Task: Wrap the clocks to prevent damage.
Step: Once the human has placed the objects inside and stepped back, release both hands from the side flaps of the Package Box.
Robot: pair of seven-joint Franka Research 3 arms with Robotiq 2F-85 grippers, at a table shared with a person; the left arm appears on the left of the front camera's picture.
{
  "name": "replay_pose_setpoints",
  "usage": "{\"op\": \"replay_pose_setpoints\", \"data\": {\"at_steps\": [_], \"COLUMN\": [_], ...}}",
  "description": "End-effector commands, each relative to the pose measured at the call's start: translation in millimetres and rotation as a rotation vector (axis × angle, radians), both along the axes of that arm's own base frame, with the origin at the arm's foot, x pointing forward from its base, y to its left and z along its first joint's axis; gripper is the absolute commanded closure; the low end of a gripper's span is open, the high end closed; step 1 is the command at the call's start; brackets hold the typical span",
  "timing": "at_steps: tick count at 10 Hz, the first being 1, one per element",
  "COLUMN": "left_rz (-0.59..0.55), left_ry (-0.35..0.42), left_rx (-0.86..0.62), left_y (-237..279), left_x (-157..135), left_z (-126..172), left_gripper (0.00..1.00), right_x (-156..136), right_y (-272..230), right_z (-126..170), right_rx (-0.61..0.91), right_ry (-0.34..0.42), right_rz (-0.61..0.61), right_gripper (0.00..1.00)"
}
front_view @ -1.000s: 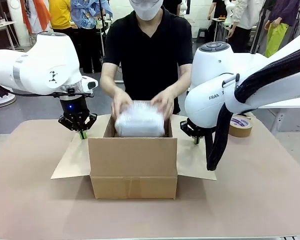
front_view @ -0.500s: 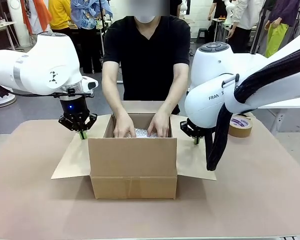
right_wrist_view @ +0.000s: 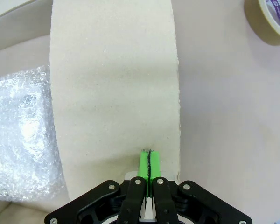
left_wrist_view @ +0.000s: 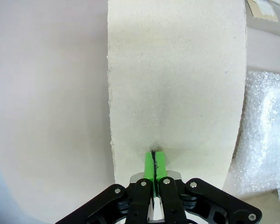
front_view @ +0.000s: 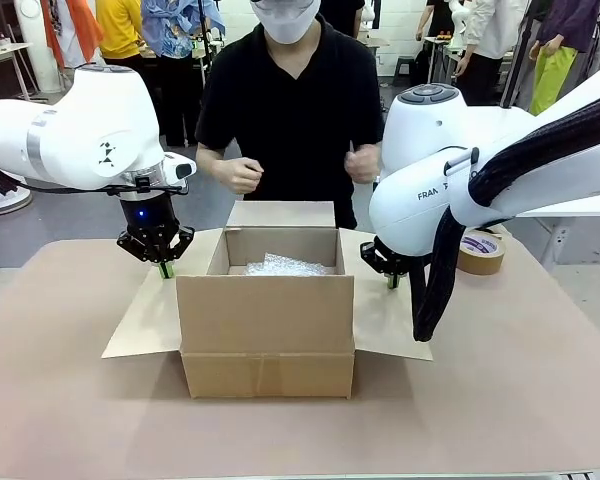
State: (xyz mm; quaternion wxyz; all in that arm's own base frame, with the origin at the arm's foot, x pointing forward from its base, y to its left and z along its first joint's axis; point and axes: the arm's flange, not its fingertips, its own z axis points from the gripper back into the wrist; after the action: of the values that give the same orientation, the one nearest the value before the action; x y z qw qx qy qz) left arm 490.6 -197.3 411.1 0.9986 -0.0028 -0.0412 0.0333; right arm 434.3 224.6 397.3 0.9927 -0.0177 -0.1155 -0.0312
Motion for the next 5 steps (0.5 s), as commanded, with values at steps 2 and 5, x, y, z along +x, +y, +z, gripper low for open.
{"op": "replay_pose_setpoints", "data": {"at_steps": [2, 5], "left_rz": [0.006, -0.292], "left_ry": [0.002, -0.095], "left_rx": [0.0, -0.074], "left_y": [0, 10], "left_x": [0, -21], "left_z": [-1, 34], "left_gripper": [1.0, 1.0], "right_x": [0, -20], "right_y": [0, -13], "right_z": [0, 26], "right_rx": [0.0, -0.058], "right_ry": [0.0, -0.087], "right_rz": [-0.001, 0.402], "right_gripper": [0.99, 0.99]}}
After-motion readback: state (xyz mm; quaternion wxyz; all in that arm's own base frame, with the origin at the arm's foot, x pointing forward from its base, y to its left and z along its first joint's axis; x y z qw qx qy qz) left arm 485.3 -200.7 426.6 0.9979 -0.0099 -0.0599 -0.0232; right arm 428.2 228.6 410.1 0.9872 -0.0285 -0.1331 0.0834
